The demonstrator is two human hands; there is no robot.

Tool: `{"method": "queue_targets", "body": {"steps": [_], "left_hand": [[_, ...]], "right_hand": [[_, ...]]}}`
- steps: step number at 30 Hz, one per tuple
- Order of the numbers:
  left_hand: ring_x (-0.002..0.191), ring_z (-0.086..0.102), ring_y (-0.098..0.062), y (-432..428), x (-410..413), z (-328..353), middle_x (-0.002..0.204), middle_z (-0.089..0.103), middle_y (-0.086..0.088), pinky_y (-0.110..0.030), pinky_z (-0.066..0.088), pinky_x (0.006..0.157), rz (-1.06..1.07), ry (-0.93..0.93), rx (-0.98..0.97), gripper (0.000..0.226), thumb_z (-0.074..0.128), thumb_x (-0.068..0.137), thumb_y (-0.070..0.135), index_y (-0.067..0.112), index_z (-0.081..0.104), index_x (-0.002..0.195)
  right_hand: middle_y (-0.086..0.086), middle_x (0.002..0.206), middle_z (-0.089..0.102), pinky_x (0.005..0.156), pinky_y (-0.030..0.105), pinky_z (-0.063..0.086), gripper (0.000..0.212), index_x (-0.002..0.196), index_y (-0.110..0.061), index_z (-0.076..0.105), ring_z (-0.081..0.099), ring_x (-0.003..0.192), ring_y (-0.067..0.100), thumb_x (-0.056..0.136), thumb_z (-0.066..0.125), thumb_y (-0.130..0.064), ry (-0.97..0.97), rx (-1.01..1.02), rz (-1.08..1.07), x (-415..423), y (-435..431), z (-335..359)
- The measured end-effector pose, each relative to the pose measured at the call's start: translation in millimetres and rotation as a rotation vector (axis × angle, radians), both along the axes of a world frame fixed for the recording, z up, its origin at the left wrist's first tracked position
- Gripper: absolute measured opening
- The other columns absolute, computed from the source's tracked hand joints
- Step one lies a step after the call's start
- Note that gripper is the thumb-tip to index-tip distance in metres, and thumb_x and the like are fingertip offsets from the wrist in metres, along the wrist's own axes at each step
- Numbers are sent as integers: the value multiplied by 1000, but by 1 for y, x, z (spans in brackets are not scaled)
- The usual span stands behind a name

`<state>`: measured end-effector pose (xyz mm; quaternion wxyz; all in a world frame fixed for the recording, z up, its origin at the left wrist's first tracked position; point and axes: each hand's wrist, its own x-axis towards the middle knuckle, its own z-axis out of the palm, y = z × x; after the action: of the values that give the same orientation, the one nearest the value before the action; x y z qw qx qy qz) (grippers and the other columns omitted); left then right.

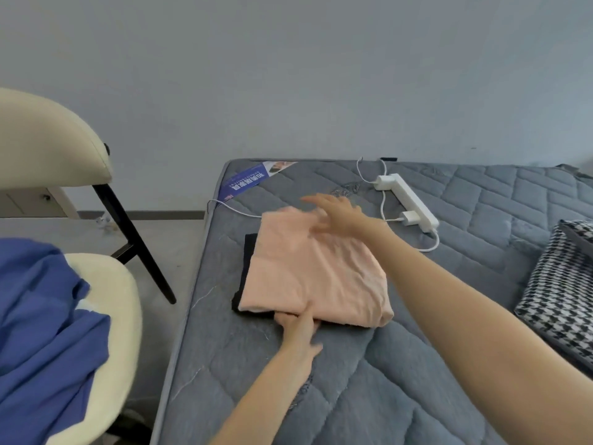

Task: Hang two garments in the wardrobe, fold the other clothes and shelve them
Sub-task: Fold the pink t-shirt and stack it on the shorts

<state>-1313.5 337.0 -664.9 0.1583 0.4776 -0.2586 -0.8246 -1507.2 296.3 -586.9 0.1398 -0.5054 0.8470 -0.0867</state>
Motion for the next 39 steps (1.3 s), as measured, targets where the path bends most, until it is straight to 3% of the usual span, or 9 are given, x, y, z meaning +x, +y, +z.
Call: {"method": "queue_targets", "body": {"steps": [3, 5, 7, 11, 18, 22, 30, 35, 39], "left_hand": [[105, 53, -29, -7, 16, -18, 133, 44, -15, -46, 45, 84, -111, -257, 23, 48, 57, 91, 9, 7, 32, 132], [89, 49, -26, -24, 28, -24, 116, 48, -20, -36, 45, 71, 2, -355, -246, 25, 53, 89, 2, 4, 41, 111], [85, 45, -25, -44, 32, -22, 95, 47, -16, -31, 36, 66, 59, -452, -639, 12, 49, 86, -2, 8, 42, 86], [101, 43, -26, -69, 18, -9, 99, 47, -8, -32, 32, 79, 155, -613, -1047, 8, 53, 83, 5, 9, 48, 89], [127, 38, -35, -109, -16, -12, 138, 42, -16, -45, 33, 102, -321, -793, -922, 51, 42, 95, 38, 7, 40, 136], [129, 32, -35, -119, -23, -13, 138, 39, -17, -46, 29, 104, -427, -883, -913, 54, 44, 94, 46, 8, 39, 132], [113, 41, -34, -117, -25, -16, 120, 45, -15, -44, 36, 90, -237, -852, -1152, 19, 53, 92, 29, 13, 46, 100], [107, 48, -35, -127, -29, -13, 112, 51, -14, -46, 40, 88, -279, -751, -1090, 15, 37, 99, 24, 10, 41, 95], [89, 51, -33, -127, -25, -9, 87, 51, -8, -40, 35, 70, -147, -630, -1099, 16, 34, 100, 22, 10, 36, 90]], "right_hand": [[-5, 160, 7, 111, 66, 3, 59, 147, -41, 23, 0, 147, 30, 95, 49, -47, 16, 1, -111, 2, 15, -44], [-3, 161, 2, 110, 67, 0, 53, 147, -41, 22, -3, 146, 33, 97, 41, -48, 27, -17, -202, 8, 32, -69], [1, 161, 1, 109, 67, 3, 51, 146, -40, 21, 2, 144, 40, 98, 36, -47, -5, -81, -343, 18, 52, -90], [-1, 160, 0, 108, 55, 24, 57, 148, -42, 12, 18, 138, 43, 96, 37, -51, -234, -269, -633, 34, 82, -117], [12, 139, 41, 93, 39, 33, 58, 146, -24, 26, 35, 126, 34, 95, 51, -38, -296, -513, -754, 38, 89, -117], [10, 133, 41, 84, 39, 40, 51, 141, -25, 31, 46, 112, 34, 95, 50, -36, -246, -493, -716, 34, 89, -107], [10, 113, 55, 73, 34, 32, 16, 113, -11, 41, 47, 97, 29, 97, 45, -14, -112, -521, -659, 27, 80, -103], [-2, 119, 47, 72, 35, 30, 17, 114, -19, 36, 50, 86, 25, 98, 36, -14, -93, -595, -528, 24, 77, -101], [-10, 118, 46, 78, 35, 27, 18, 111, -28, 36, 45, 89, 13, 98, 38, -16, -118, -673, -455, 13, 72, -89]]}}
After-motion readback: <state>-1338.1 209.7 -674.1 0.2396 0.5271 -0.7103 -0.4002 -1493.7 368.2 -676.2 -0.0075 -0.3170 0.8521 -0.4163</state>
